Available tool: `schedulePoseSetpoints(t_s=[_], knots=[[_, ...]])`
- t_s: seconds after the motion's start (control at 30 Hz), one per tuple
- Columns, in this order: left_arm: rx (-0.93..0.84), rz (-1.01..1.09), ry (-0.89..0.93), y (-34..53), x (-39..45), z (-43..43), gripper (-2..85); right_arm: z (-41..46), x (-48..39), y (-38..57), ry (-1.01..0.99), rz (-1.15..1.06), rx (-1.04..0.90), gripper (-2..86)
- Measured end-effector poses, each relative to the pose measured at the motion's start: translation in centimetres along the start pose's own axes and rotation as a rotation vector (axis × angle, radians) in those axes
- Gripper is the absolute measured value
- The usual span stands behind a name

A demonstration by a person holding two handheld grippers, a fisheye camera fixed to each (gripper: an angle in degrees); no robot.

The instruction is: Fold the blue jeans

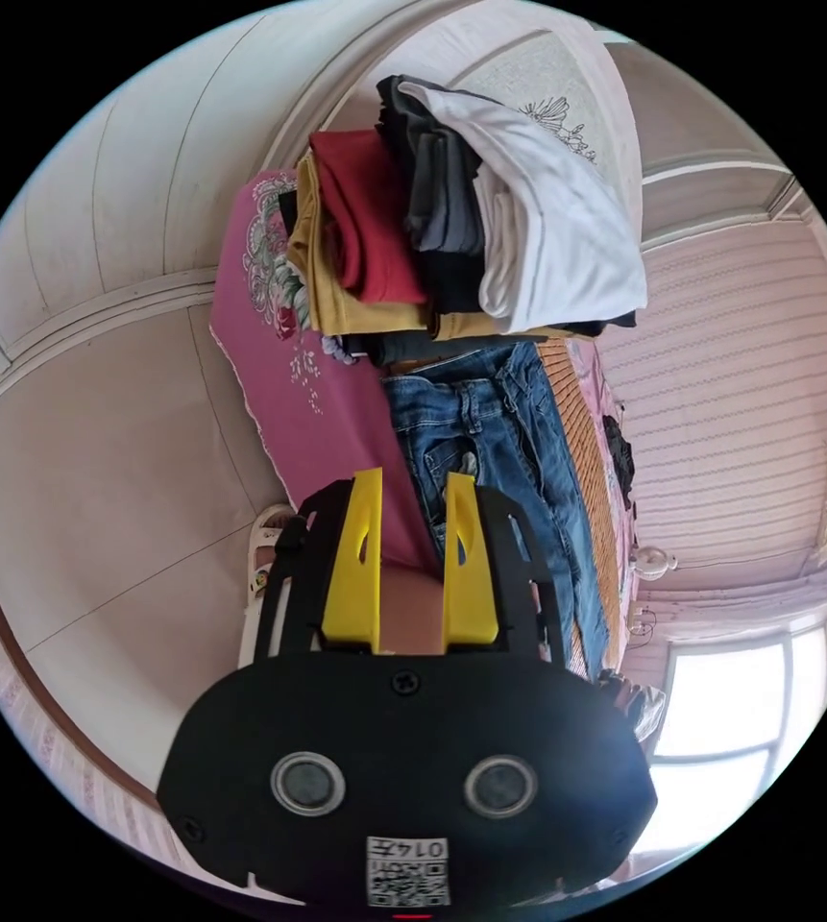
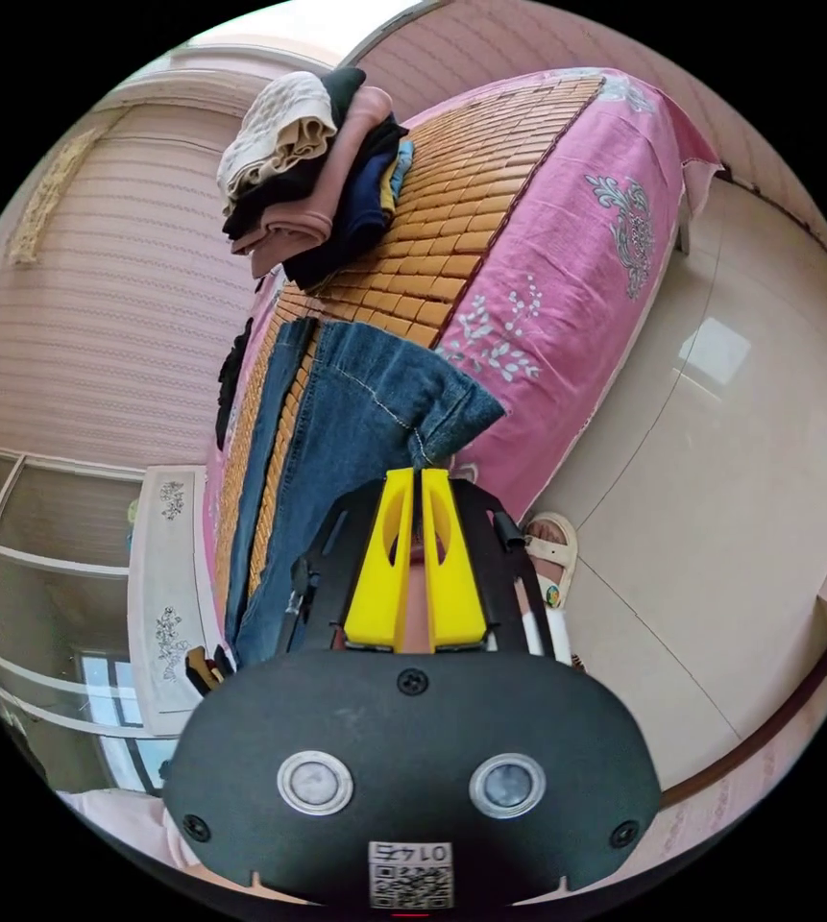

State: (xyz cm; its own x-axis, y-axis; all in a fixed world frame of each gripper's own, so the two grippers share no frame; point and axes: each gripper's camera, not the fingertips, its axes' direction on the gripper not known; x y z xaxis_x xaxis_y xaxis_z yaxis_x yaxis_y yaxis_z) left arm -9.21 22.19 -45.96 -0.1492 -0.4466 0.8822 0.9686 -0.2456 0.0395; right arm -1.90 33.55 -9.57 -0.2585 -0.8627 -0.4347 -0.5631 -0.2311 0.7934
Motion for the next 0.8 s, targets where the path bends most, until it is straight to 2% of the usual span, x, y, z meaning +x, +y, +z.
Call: schedulePoseSetpoints(t_s=[0.2,0.33,0.43,0.57,0.8], knots=[[-0.011,-0.042,0.028,-1.4,-0.1,1.8,12.5,-2.7,-3.0,-0.1,0.017,-0.113,0.000,0.7],[-0.047,0.034,0.035,-2.0,1.8,4.0,8.5,-3.3,-5.5,0.0,0.087,-0.182,-0.020,0.6],[-0.060,0.033,-0.114,-1.9,3.2,4.9,4.2,-3.1,-7.1,0.1,0.173,-0.202,-0.026,0.6],[-0.106,-0.007,-0.073,-2.3,3.6,4.5,-0.2,-2.5,-9.1,0.5,0.244,-0.254,-0.022,0.6],[-0.108,0.176,-0.071,-1.6,6.5,1.2,-0.9,-3.0,-12.1,1.6,0.322,-0.360,-0.020,0.6]])
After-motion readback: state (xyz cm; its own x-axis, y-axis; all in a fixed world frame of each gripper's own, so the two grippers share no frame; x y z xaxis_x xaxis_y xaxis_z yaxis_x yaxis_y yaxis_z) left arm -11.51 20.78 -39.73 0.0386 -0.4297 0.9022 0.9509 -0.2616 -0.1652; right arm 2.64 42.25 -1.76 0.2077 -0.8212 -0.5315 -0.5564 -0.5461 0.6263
